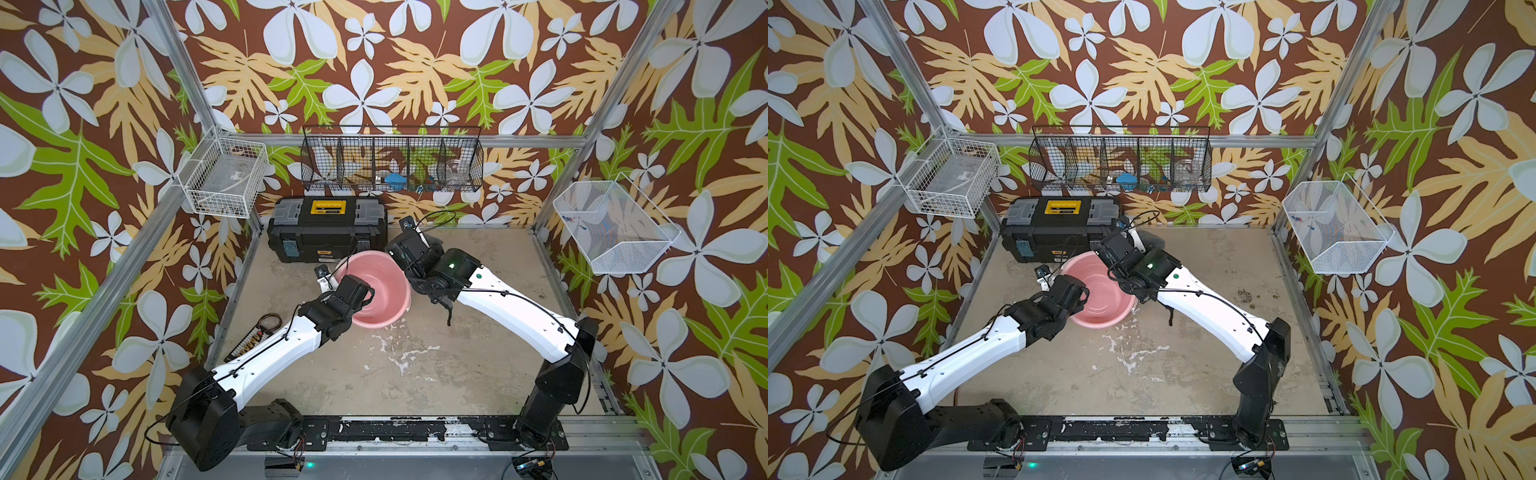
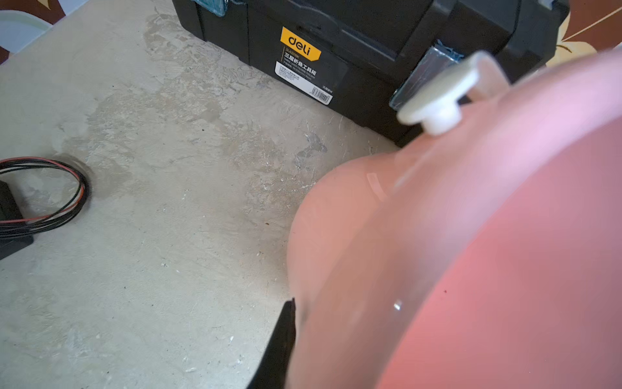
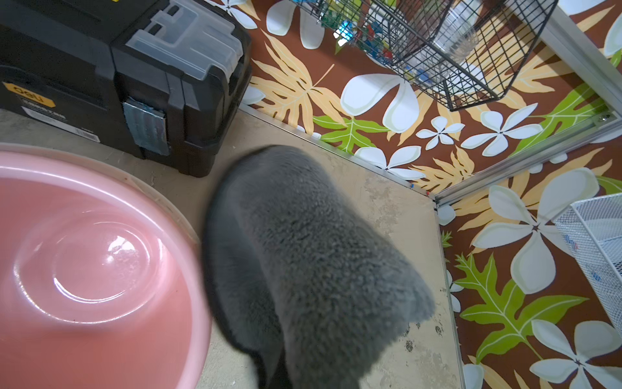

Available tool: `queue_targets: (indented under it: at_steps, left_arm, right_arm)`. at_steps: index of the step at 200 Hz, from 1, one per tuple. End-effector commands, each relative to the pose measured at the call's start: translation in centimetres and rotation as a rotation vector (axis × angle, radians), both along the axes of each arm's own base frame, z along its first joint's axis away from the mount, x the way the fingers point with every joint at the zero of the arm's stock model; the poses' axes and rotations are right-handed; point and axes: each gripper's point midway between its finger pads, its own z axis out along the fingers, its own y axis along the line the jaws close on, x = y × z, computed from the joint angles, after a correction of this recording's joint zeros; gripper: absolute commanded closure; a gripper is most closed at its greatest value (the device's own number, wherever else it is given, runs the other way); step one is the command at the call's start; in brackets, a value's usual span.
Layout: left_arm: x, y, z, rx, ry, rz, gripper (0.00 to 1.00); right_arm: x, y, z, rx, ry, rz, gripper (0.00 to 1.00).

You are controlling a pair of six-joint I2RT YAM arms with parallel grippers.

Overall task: Wipe the inside of the bucket with a cloth
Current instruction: Wipe the dirt from the inside of the bucket.

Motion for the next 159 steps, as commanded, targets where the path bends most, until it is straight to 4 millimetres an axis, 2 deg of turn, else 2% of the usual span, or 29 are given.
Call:
queue_targets:
  at_steps: [1, 31, 60, 80, 114, 159]
  left_arm:
    - [-0.2, 0.4, 0.1, 0.023, 0.002, 0.004, 1.0]
    - [-0.3, 0.3, 0.2, 0.005, -0.006, -0.003, 1.0]
    - [-0.3, -0.5, 0.7, -0.066, -0.033, -0.029, 1.0]
    - [-0.4, -1.4, 0.9, -0.115, -0.03, -0.053, 1.0]
    - [-0.6, -1.9, 0.9, -0.15, -0.018, -0.067, 1.0]
    - [-0.9, -2.1, 1.9, -0.19, -0.039, -0.083, 1.0]
  right_arm:
    - [-0.1, 0.0, 0.8, 0.049, -0.029, 0.001, 1.0]
    - [-1.2, 1.2, 1.9, 0.201, -0.031, 0.094, 1.0]
    - [-3.2, 3.9, 3.0, 0.412, 0.022, 0.243, 1.0]
    - [-4.0, 5.8, 2.6, 0.513, 0.078, 0.305, 1.0]
    - [-4.5, 9.6, -1.5, 0.605, 0.219, 0.37, 1.0]
    - [-3.5, 11.1, -7.6, 0.603, 0.302, 0.313, 1.0]
